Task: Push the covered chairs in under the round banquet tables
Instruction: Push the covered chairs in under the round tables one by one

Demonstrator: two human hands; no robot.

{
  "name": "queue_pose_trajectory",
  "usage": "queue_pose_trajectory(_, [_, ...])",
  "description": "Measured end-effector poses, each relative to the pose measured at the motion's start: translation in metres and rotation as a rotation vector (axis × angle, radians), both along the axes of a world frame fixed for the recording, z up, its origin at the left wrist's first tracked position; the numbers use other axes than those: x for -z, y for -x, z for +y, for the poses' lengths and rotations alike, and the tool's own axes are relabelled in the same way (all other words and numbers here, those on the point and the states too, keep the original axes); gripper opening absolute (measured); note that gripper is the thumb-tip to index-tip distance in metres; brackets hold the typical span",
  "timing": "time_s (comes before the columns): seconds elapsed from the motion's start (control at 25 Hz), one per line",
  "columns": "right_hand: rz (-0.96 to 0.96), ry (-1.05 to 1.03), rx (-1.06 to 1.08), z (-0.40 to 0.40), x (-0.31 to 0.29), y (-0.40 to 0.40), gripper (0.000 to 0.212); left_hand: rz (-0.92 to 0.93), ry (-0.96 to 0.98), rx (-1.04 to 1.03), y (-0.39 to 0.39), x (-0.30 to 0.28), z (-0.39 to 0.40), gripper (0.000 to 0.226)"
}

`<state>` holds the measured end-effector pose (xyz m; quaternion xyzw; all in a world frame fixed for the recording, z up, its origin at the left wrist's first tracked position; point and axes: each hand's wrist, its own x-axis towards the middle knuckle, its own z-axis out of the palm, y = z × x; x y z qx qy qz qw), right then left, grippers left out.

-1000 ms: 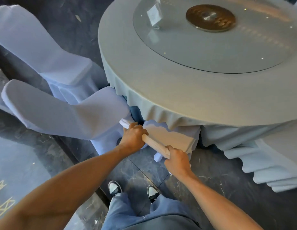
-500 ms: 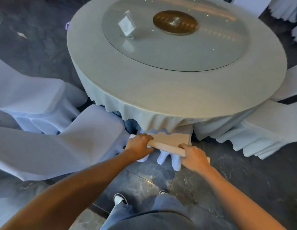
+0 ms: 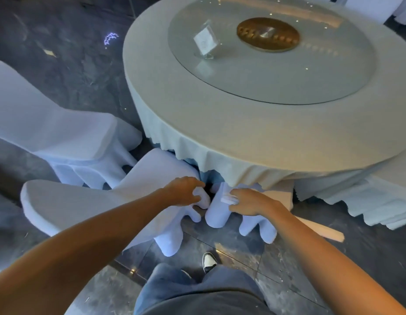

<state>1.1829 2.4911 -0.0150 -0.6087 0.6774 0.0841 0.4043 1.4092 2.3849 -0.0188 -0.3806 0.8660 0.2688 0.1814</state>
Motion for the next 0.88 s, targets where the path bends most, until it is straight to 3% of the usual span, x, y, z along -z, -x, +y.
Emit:
queue_pose_trajectory(0.16, [0.023,0.116,0.013,-0.047,0.0,-0.056,0.036,0.028,0.054,-0.069,-0.074,-0.009,-0.044,0.062])
queue_pose_trajectory(0.36, [0.01,0.38,0.162,-0.095,0.012,-0.175,0.057,-0.023,0.029,0.005,-0.176,-0.01,-0.107,0.065])
queue_pose_trajectory(0.48, [-0.104,0.35,0.17,-0.105,0.027,-0.269,0.081,-0.066,-0.014,0.062,-0.247,-0.011,-0.131,0.067])
queue_pose_trajectory(0.56, [-0.202,0.319,0.121,-0.106,0.03,-0.325,0.08,-0.107,-0.056,0.069,-0.291,-0.007,-0.141,0.07])
queue_pose_trajectory(0.68, [-0.352,0.236,0.04,-0.098,0.024,-0.388,0.083,-0.169,-0.16,0.08,-0.341,-0.004,-0.152,0.092])
queue_pose_trajectory(0.76, [-0.332,0.144,-0.015,-0.097,0.023,-0.414,0.09,-0.202,-0.222,0.093,-0.367,-0.002,-0.159,0.091])
queue_pose_trajectory(0.88, [-0.326,-0.006,-0.063,-0.091,0.026,-0.434,0.079,-0.273,-0.321,0.173,-0.391,0.006,-0.161,0.095])
